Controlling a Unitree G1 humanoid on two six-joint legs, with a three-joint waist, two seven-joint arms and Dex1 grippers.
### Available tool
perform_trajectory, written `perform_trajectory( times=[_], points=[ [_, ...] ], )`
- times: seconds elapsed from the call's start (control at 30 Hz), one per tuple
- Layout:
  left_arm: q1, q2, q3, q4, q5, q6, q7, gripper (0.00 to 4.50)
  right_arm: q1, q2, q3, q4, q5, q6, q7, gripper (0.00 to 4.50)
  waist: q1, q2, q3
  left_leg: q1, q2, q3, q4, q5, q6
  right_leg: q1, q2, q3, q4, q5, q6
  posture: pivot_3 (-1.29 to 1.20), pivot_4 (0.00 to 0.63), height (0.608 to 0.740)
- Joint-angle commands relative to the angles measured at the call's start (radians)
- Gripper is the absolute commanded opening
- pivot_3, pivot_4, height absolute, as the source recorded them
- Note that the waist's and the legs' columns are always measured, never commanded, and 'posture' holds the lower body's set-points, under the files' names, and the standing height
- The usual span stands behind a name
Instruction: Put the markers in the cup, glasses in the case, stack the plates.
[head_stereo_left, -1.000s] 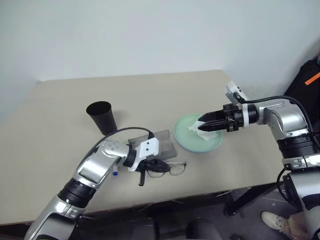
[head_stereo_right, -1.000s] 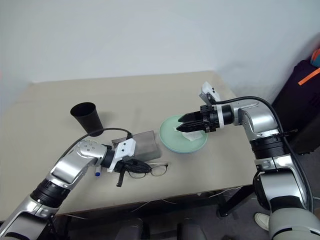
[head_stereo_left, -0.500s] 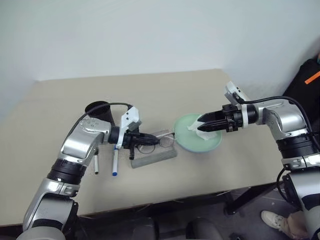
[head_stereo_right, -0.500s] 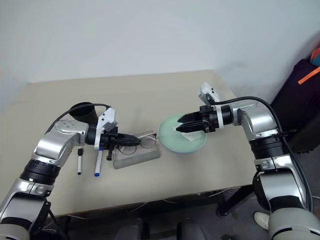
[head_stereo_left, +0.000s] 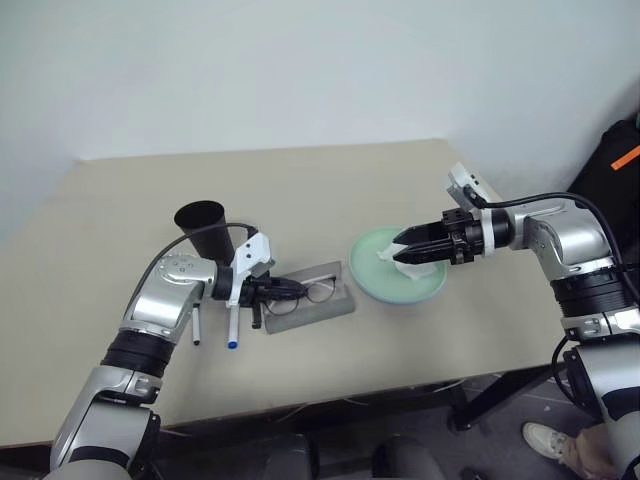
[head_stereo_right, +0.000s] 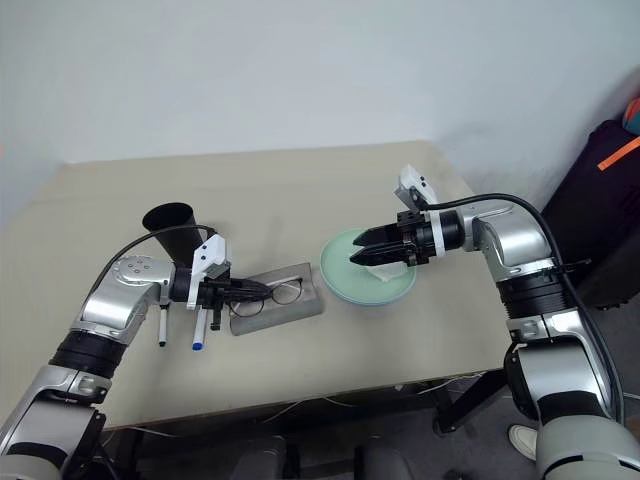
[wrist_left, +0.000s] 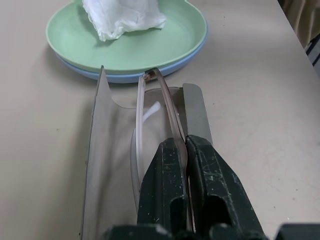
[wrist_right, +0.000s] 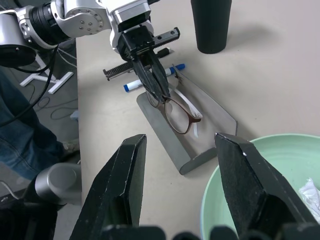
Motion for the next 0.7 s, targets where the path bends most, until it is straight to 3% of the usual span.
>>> perform_trajectory(
  times=[0.03,0.37,0.7],
  points=[
    [-0.009,-0.005,0.004,0.042,0.038,-0.031,0.018,0.03,-0.008,-0.013,-0.018,-0.039,0.019,0.003,0.001,2.34,0.000,0.000,0.000,0.000,0.000,0.000,0.001,0.000,0.000,0.000,0.000,0.000,0.000,0.000,0.000,0.00,0.000,0.740],
    [-0.037,-0.007,0.026,0.090,0.048,-0.051,-0.002,0.03,-0.005,-0.009,-0.015,-0.046,0.021,0.007,-0.002,2.34,0.000,0.000,0.000,-0.003,0.000,0.001,0.001,0.000,0.001,-0.003,-0.001,0.000,0.000,0.002,0.001,0.00,0.000,0.740],
    [0.009,-0.031,0.014,0.016,0.015,0.019,-0.038,0.03,-0.004,-0.005,-0.009,-0.044,0.015,0.000,-0.004,2.34,0.000,0.000,0.000,-0.003,0.000,0.001,0.001,0.000,0.001,-0.003,0.000,0.001,0.000,0.002,0.001,0.00,0.000,0.740]
  ],
)
